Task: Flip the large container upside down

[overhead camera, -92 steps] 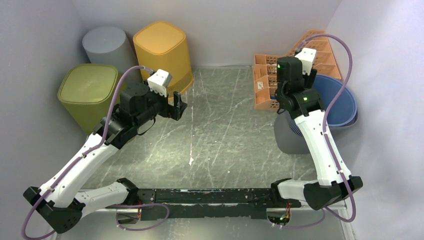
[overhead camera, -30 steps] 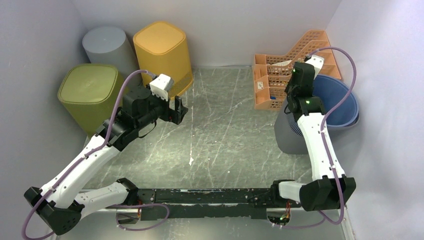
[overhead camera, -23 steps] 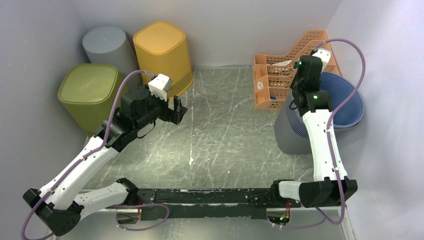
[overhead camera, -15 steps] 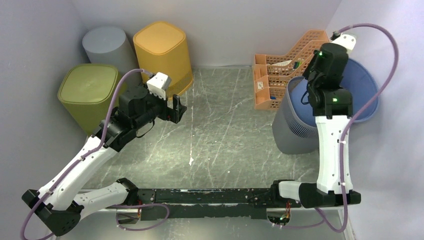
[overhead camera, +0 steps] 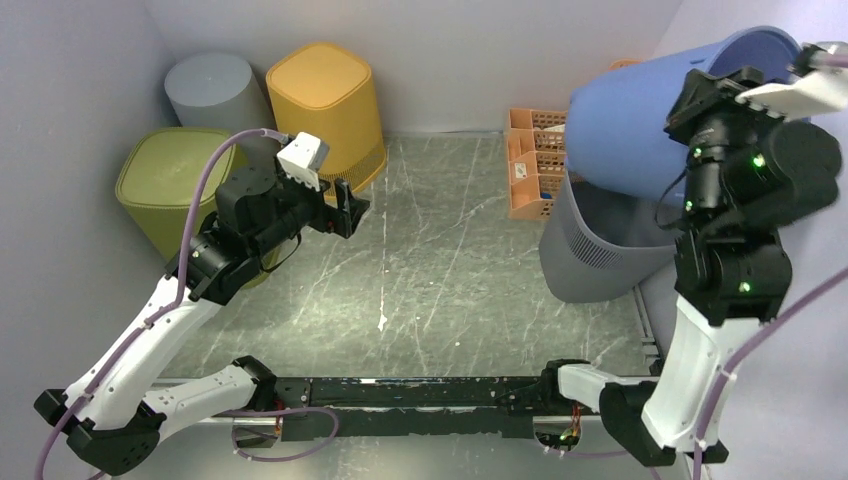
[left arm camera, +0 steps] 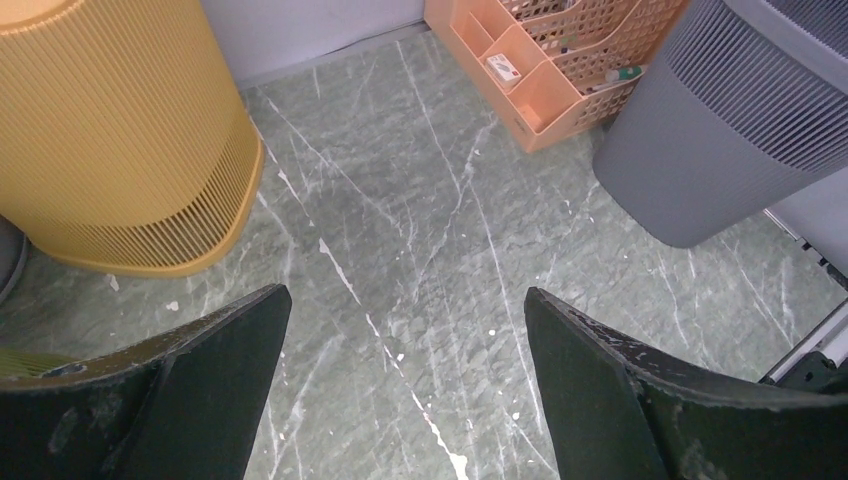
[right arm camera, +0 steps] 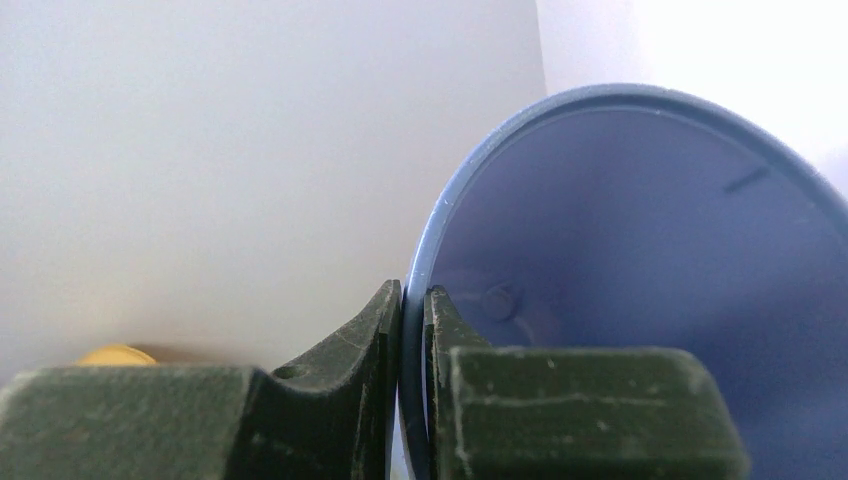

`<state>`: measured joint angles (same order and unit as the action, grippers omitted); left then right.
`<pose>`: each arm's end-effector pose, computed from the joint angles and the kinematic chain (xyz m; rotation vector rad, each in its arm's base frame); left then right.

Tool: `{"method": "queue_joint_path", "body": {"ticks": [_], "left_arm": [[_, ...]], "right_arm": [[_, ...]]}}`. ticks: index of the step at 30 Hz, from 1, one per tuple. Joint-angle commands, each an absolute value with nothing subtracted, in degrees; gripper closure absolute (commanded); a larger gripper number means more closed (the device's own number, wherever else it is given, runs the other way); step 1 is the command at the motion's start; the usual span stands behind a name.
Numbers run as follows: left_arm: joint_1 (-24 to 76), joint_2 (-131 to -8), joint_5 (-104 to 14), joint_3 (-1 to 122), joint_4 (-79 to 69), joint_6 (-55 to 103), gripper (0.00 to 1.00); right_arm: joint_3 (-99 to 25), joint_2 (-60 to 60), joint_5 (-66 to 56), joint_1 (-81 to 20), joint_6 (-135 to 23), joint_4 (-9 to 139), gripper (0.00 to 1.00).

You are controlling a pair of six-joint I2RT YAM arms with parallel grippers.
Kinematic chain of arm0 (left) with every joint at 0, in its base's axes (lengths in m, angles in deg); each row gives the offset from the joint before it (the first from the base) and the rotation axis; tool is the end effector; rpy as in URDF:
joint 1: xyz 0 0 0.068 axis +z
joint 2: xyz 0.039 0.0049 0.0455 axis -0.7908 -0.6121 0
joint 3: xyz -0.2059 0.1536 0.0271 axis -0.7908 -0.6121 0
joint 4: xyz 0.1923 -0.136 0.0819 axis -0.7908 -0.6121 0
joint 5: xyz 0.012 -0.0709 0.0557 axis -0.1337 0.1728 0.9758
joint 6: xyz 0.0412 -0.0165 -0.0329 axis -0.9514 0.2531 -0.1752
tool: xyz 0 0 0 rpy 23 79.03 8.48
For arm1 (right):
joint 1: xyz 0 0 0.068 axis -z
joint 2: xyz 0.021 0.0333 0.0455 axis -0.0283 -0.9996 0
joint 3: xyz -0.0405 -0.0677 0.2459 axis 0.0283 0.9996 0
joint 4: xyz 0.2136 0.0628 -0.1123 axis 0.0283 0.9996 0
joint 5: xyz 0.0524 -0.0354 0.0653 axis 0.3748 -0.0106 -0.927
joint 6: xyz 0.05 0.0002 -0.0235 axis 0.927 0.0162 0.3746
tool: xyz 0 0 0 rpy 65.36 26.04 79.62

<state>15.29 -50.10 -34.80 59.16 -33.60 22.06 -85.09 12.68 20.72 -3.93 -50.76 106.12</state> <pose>0.1612 -0.1198 0.4141 0.3976 1.7694 -0.5600 0.1180 -0.0070 0.5958 0.3797 1.2898 -0.0021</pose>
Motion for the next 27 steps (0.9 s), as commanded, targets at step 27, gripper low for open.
{"method": "queue_joint_path", "body": {"ticks": [27], "left_arm": [[14.96,-50.14,-21.47,87.49,-49.64,18.57,0.01]], "right_arm": [[-73.08,8.69,-27.32,-3.94,-31.31,79.85,1.00]]}}
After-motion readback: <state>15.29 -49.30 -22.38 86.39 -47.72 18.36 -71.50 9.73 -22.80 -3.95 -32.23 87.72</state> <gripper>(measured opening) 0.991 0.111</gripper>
